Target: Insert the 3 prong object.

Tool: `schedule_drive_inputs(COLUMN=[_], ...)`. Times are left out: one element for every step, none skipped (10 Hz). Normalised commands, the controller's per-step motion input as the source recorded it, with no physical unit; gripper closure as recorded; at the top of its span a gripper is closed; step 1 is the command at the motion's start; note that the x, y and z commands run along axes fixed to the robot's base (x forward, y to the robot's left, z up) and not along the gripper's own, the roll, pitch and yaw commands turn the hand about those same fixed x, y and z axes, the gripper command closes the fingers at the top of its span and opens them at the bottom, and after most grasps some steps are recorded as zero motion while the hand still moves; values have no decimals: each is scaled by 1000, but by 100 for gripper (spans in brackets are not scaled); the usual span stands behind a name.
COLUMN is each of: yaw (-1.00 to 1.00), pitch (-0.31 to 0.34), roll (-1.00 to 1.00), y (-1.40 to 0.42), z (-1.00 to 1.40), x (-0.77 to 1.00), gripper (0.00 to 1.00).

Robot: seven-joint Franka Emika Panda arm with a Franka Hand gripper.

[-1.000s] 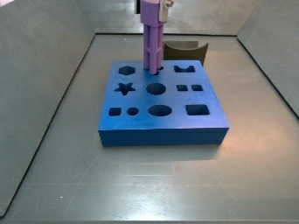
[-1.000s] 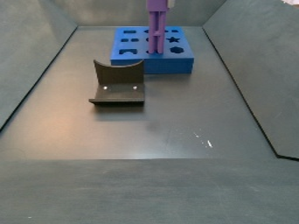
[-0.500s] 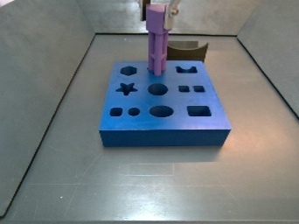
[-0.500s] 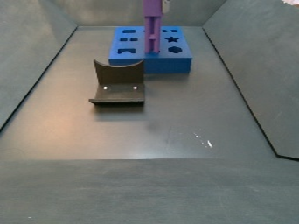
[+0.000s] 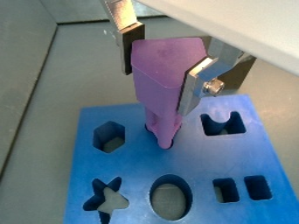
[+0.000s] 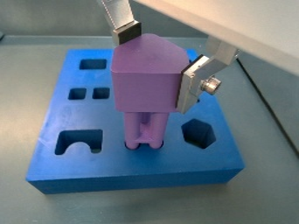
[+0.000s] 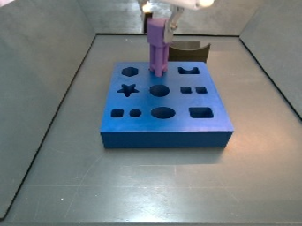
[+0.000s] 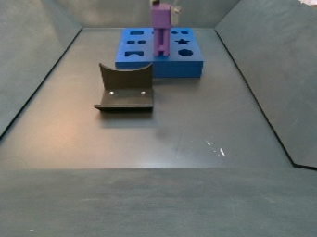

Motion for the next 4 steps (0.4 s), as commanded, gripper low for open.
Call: schedule_drive_inputs(yaw=[-137,-163,-29,0], pitch=[0,-27,-137,0], roll=[196,141,-26,0], y=[-100,-31,0,0], z=[-494,-489,-77,0], x=[66,17,17,0], gripper=[100,100,100,100])
